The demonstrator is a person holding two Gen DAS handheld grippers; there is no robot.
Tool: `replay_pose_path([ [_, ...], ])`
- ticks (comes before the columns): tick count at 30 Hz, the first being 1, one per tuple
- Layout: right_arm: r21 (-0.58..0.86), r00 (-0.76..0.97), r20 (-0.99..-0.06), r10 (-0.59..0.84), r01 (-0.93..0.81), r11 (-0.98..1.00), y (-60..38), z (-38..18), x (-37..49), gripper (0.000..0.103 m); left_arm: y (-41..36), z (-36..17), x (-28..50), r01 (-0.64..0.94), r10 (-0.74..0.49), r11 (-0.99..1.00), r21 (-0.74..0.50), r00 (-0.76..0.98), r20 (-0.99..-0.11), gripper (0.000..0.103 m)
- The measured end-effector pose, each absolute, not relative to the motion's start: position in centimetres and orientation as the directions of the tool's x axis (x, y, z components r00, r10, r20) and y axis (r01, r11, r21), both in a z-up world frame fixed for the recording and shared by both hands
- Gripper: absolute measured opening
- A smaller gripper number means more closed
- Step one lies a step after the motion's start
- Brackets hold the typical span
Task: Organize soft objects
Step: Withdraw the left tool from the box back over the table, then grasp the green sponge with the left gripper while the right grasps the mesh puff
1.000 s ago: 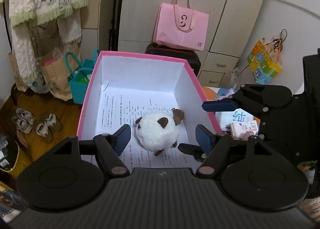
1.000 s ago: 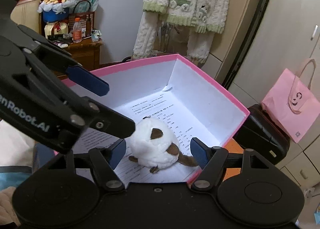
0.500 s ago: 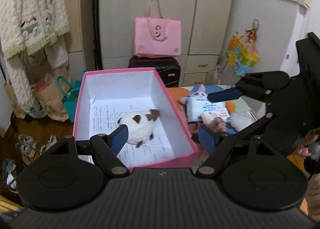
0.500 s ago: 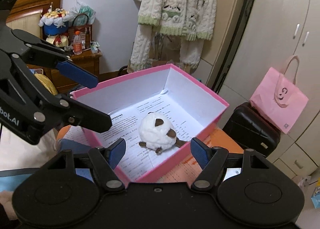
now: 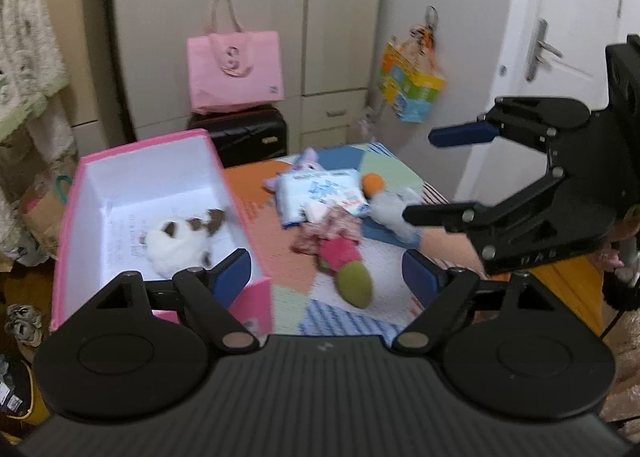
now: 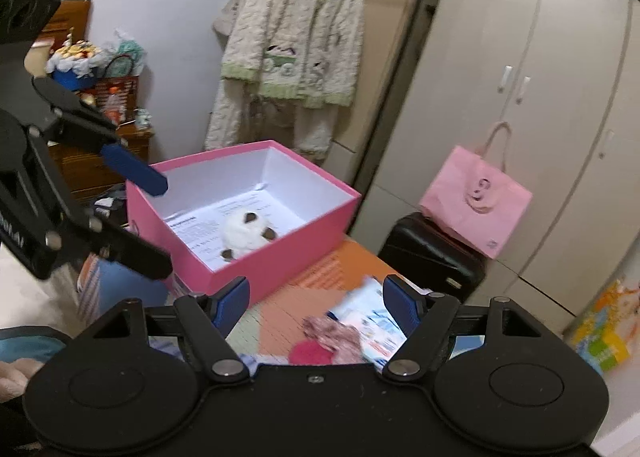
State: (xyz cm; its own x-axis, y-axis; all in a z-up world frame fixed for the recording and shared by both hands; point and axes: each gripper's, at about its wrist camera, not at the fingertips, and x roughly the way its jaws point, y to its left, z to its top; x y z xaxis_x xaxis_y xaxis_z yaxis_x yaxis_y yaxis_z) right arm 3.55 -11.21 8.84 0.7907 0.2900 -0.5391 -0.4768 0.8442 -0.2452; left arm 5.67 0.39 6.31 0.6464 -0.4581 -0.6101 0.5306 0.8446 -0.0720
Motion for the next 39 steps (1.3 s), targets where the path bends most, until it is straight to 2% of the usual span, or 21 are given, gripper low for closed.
replay_pose_path([
  [6, -0.208, 0.810, -0.524, 0.263, -0.422, 0.882, -14.5, 8.0, 2.3, 0.079, -2.5, 5.0, 5.4, 0.585, -0.485, 0.809, -0.064, 0.602, -0.635, 0.083],
  [13, -0.130, 0.809, -0.529, 0.258, -0.377, 0.917, -17.9, 5.6, 2.1, 0.079, -4.8, 2.9, 5.3, 0.606, -0.471, 0.795, 0.001, 0.619, -0.628, 0.083],
  [20, -0.007, 0.787, -0.543, 0.293, -0.353, 0.935, -20.4, 1.9, 3.5, 0.080, -6.0, 0.1, 6.9, 0.605, -0.493, 0.794, -0.052, 0.591, -0.638, 0.082],
  [24, 0.040, 0.780, -0.539, 0.318, -0.353, 0.935, -21.5, -0.1, 4.7, 0.080, -6.6, -1.7, 7.9, 0.594, -0.467, 0.803, -0.039, 0.588, -0.660, 0.081],
  [28, 0.065, 0.782, -0.530, 0.327, -0.346, 0.936, -22.5, -1.9, 6.0, 0.081, -6.9, -3.4, 9.0, 0.584, -0.461, 0.810, -0.062, 0.568, -0.682, 0.081],
  [34, 0.064, 0.813, -0.499, 0.300, -0.311, 0.948, -23.3, -5.1, 7.9, 0.082, -7.1, -5.2, 9.6, 0.591, -0.491, 0.801, -0.093, 0.561, -0.666, 0.080],
  [39, 0.071, 0.821, -0.496, 0.284, -0.288, 0.955, -23.7, -6.7, 9.4, 0.082, -7.5, -6.9, 10.2, 0.557, -0.460, 0.827, -0.079, 0.587, -0.666, 0.079],
])
